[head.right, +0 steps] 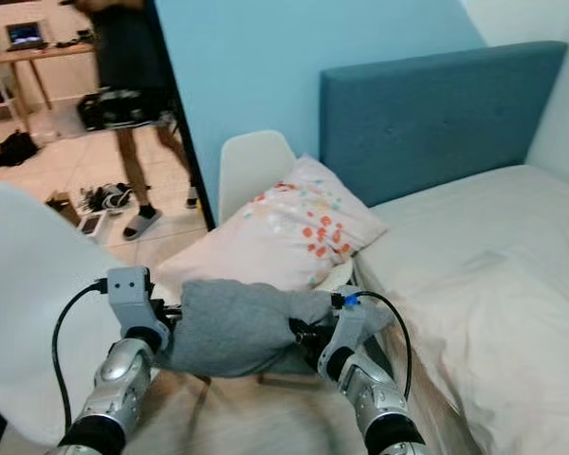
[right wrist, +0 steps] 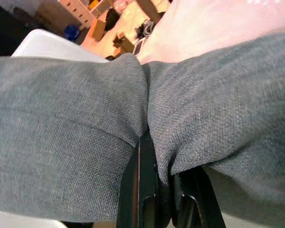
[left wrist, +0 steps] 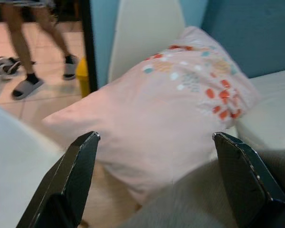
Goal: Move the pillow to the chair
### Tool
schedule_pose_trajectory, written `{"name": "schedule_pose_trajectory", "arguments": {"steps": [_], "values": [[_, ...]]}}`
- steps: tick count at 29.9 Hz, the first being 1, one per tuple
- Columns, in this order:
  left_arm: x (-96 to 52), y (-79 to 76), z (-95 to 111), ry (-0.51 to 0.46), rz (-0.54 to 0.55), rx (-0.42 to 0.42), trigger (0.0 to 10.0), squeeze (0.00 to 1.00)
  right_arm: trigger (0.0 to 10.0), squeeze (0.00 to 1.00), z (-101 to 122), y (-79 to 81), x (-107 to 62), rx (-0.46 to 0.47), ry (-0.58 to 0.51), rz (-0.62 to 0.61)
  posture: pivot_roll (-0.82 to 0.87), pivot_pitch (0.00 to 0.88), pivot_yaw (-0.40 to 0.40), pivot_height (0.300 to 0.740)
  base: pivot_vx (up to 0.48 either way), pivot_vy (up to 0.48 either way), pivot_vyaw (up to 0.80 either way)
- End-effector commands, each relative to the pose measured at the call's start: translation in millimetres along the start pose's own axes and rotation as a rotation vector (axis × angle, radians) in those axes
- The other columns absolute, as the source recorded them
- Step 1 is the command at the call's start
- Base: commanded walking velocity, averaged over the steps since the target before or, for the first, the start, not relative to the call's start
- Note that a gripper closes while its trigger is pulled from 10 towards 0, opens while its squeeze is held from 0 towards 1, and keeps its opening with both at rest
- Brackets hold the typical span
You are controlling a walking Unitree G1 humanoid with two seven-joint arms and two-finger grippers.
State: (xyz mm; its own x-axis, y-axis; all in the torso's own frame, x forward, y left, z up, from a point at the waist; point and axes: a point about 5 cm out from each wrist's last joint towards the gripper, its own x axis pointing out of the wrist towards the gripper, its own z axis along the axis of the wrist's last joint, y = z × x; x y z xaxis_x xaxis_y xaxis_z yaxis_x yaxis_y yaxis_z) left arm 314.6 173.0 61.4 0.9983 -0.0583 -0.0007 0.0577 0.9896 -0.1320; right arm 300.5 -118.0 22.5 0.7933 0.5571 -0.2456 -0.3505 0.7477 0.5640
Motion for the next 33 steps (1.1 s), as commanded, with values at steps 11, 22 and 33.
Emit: {"name": "schedule_pose_trajectory", "arguments": {"steps": [11,22,33], "values": [[-2.5,-13.1,-1.6,-0.006,-0.064,-0.017,10.0,0.00,10.0,0.00,9.0,14.0,11.7,-0.026,-0.039,0.071,-0.10,0.000,0.023,0.676,0.000,0.000,0.28],[-5.1,-18.2,-5.9,0.010,-0.081,-0.019,10.0,0.00,10.0,0.00,10.2,13.1,13.6,-0.009,-0.030,0.056,-0.11,0.010,0.026,0.676,0.000,0.000,0.15],[-7.5,-20.2,-8.2,0.018,-0.086,-0.022,10.0,0.00,10.0,0.00,11.7,11.1,13.3,-0.003,-0.034,0.051,-0.11,0.017,0.021,0.676,0.000,0.000,0.00]]}}
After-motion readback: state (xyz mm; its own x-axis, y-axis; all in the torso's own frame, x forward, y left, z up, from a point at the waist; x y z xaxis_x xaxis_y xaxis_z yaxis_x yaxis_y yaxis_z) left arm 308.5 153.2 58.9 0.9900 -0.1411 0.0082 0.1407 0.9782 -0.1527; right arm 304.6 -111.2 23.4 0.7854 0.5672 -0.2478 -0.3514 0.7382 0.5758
